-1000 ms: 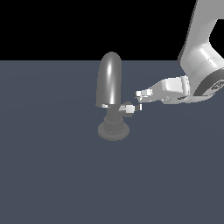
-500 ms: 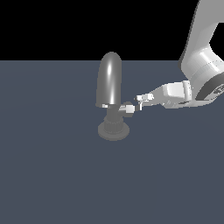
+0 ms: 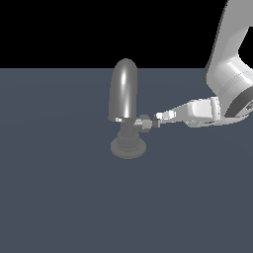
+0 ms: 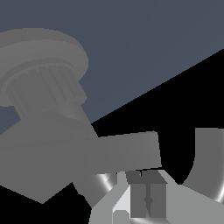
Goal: Turn on the faucet by rotating a designated handle.
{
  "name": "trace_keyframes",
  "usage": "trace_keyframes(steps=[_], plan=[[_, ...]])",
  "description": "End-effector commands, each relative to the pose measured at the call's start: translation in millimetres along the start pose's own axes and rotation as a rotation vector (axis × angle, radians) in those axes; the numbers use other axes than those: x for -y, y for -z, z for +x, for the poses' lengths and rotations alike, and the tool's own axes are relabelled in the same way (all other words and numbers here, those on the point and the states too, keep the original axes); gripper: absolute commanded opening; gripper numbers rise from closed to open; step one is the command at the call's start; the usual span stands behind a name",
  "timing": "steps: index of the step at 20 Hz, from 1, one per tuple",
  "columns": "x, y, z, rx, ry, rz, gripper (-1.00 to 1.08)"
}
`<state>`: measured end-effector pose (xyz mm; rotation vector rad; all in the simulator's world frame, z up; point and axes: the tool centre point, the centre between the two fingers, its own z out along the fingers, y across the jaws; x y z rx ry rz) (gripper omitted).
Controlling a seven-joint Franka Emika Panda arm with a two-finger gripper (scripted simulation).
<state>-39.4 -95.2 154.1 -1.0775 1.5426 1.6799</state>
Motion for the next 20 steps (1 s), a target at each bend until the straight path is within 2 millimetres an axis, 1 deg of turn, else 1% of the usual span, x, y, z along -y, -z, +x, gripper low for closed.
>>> trace_keyframes(steps=[1,11,12,13,20], plan=[[3.4,-0.2,12.6,0.002,-0.009,-0.001,-1.0],[22.6,-0.9,74.4,0.01,-0.036,-0.002,-1.0],[22.6,-0.9,74.4,0.01,-0.036,-0.002,-1.0],[18.7,-0.1,27.2,-0.004,0.037,-0.012,-1.0],[38.7,-0.5,47.9,0.001,0.013,-0.009,-1.0]])
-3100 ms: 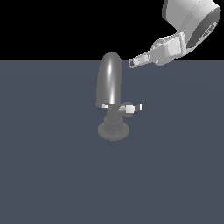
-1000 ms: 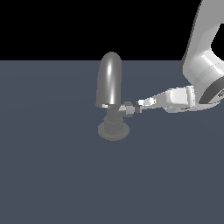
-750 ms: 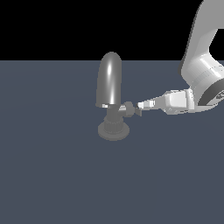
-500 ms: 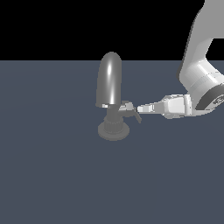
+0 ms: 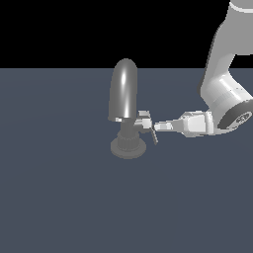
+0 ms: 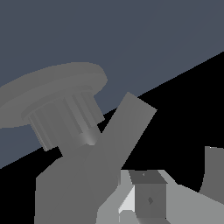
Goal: Turn on the faucet by rotating a designated handle.
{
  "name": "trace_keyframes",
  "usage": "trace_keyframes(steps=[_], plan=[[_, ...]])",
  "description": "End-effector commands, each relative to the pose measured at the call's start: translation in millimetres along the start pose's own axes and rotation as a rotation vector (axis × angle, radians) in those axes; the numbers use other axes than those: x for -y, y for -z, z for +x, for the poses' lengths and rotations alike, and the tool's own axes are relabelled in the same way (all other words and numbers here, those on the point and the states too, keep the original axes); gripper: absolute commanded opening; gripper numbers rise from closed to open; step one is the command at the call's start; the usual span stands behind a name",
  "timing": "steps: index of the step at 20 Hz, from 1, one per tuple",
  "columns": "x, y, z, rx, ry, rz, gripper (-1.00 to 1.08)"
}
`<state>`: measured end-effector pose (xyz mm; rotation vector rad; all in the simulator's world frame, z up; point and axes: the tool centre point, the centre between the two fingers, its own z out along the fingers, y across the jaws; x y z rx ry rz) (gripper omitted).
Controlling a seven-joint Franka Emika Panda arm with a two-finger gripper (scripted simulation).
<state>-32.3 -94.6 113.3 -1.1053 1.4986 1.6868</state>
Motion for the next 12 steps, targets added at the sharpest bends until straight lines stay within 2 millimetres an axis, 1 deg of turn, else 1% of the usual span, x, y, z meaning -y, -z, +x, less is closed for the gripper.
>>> trace_keyframes(steps=[1,12], plan=[[14.7,-0.2,19.2,-0.002,-0.019,0.019,-1.0],[41.6,0.2,50.5,0.004,-0.053,0.024,-1.0]])
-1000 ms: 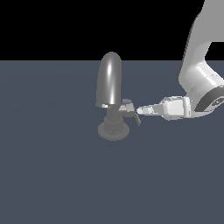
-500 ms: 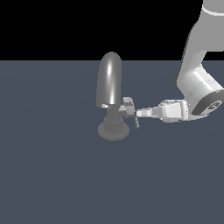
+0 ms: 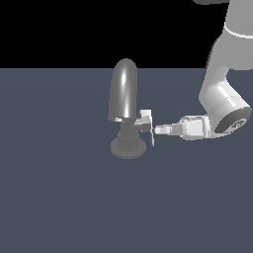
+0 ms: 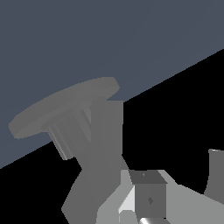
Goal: Turn on the faucet by rotating a designated handle.
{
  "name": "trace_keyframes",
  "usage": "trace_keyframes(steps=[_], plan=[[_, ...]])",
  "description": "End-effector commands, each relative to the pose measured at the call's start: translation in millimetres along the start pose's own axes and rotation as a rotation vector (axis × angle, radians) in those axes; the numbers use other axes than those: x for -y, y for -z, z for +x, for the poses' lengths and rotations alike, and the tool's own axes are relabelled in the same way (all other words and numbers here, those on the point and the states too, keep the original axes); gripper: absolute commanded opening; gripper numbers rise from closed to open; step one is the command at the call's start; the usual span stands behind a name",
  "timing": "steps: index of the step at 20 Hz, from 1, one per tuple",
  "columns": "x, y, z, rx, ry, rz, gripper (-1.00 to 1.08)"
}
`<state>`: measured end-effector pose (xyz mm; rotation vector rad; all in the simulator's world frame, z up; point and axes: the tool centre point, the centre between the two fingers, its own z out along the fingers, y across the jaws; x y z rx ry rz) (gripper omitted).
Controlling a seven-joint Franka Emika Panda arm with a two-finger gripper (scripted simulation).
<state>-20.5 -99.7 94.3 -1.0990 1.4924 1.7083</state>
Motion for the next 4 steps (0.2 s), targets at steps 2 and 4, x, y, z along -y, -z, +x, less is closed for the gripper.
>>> trace_keyframes(steps=[2,4], plan=[[28.4,-6.4,43.8,-0.001,-0.049,0.038,-1.0],[30.6,-6.3,46.5,-0.001,-0.052,0.038,-1.0]])
